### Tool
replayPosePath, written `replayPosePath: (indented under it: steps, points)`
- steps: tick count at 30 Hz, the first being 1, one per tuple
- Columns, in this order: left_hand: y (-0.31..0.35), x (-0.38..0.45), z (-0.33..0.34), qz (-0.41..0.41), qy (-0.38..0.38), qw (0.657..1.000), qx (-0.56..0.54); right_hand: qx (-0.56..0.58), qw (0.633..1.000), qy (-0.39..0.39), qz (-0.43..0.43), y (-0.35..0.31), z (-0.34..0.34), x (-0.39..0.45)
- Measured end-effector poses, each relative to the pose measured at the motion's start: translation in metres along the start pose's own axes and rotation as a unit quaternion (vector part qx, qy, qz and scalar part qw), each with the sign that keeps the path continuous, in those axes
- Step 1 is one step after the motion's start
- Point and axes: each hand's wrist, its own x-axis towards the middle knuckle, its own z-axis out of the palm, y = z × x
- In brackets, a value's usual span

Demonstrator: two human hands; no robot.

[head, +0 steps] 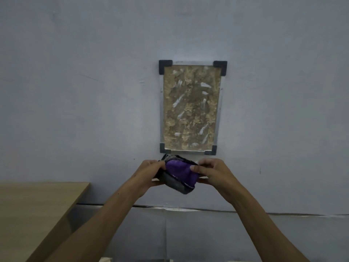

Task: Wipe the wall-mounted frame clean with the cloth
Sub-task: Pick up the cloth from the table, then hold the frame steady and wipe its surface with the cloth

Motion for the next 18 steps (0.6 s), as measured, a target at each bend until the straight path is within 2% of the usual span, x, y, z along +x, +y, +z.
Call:
replayPosePath:
  steps: [5,7,9,11,14,18]
  points:
    - [-0.002,-0.008,-0.003,-0.046,-0.057,0.992,0.105,-0.027,0.998,-0.016,-0.048,-0.014,0.006,0.000]
    - [0.001,-0.011,-0.004,-0.059,-0.085,0.974,0.202,-0.013,0.999,-0.019,-0.048,-0.017,0.008,0.001]
    - [0.009,-0.013,-0.004,-0.036,-0.100,0.954,0.280,-0.013,0.998,-0.028,-0.046,-0.021,0.009,0.001]
    - [0.017,-0.014,-0.005,0.015,-0.115,0.957,0.266,-0.050,0.996,-0.038,-0.060,-0.024,0.009,0.001]
    - [0.034,-0.022,-0.003,0.076,-0.161,0.966,0.186,-0.107,0.989,-0.051,-0.093,-0.029,0.012,-0.001]
    - [0.052,-0.026,0.000,0.134,-0.150,0.958,0.204,-0.101,0.989,-0.030,-0.101,-0.037,0.010,-0.002]
